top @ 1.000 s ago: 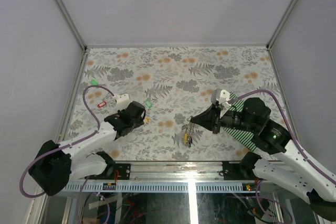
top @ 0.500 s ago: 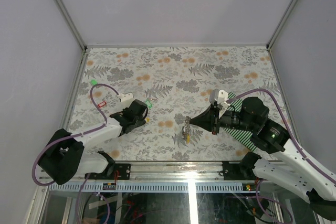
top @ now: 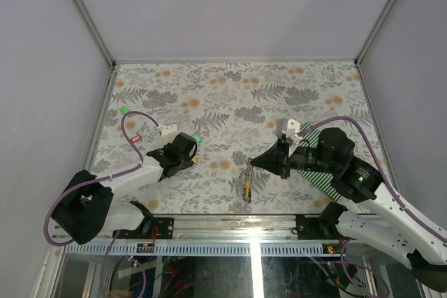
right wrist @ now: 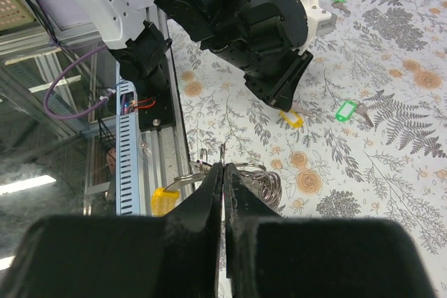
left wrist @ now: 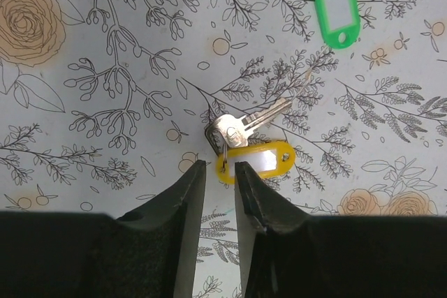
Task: Put the keys on the keyring
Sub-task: Pick up the key from the center of the board.
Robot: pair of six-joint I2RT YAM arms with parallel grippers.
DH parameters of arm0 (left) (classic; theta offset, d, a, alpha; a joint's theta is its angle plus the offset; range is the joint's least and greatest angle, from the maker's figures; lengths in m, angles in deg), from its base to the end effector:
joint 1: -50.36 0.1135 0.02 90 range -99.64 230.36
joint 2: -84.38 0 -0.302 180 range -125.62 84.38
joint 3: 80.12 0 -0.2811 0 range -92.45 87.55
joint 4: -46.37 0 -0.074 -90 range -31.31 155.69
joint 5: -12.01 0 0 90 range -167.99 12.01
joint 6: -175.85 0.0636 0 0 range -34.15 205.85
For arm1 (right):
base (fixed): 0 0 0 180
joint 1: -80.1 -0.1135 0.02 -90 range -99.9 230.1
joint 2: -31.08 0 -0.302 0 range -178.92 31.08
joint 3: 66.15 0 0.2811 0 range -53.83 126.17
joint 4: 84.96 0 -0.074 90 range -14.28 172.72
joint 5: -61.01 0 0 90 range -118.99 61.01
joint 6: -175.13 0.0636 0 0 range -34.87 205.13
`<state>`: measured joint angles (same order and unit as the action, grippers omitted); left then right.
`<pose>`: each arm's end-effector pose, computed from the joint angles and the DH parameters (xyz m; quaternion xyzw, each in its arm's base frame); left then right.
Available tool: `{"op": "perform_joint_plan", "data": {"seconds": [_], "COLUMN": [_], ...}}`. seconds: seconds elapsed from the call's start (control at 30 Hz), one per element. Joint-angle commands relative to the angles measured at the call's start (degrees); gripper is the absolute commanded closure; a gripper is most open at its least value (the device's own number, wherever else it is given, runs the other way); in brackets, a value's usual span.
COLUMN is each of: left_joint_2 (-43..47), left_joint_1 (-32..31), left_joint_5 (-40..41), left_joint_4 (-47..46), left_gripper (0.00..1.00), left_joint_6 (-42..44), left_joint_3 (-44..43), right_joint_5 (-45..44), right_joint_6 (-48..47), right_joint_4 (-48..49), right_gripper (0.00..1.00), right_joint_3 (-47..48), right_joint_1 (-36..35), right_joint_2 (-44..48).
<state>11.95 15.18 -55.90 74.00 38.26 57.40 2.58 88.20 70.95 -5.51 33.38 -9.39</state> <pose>0.2129 -0.1208 0.1489 -0.1550 0.9312 -0.0431 0.3272 0.1005 0.1553 0.3977 -0.4338 0.5839 0.4568 0.5120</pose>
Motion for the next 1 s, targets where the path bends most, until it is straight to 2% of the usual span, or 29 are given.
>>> {"op": "perform_joint_plan", "data": {"seconds": [0.0,0.23,0.53,0.63,0.7,0.83,0.97], "left_joint_2": [-0.8,-0.7,-0.7,-0.6,-0.2,2.2,9.1], "left_joint_1": [0.5,0.5,0.4,0.4,0.5,0.5,0.4], "left_joint_5": [1.3,0.8,0.5,0.3,0.2,-1.4,-6.9], "left_joint_4": [-2.3,-2.6,-3.3,-3.4,-3.2,-5.3,-14.1], "left_gripper": [0.77,0.79,0.92,1.0,1.0,1.0,1.0], "left_joint_6": [1.0,1.0,1.2,1.4,1.7,6.3,15.5], "left_joint_3": [-1.1,-0.8,-0.6,-0.5,-0.8,-1.0,1.6], "right_joint_5": [1.9,1.9,2.2,2.0,1.7,2.2,2.3], "right_joint_6": [0.6,0.7,0.5,0.5,0.4,0.2,-0.9], "right_joint_4": [3.0,3.5,3.2,3.2,3.2,3.3,2.9], "right_gripper": [1.0,1.0,1.0,1.0,1.0,1.0,1.0], "right_joint_3": [2.4,2.2,2.4,2.4,2.3,2.8,3.9], "right_joint_1": [0.0,0.1,0.1,0.1,0.1,0.0,0.0], "right_joint_2": [0.2,0.1,-0.3,-0.3,-0.3,-1.2,-2.2]}}
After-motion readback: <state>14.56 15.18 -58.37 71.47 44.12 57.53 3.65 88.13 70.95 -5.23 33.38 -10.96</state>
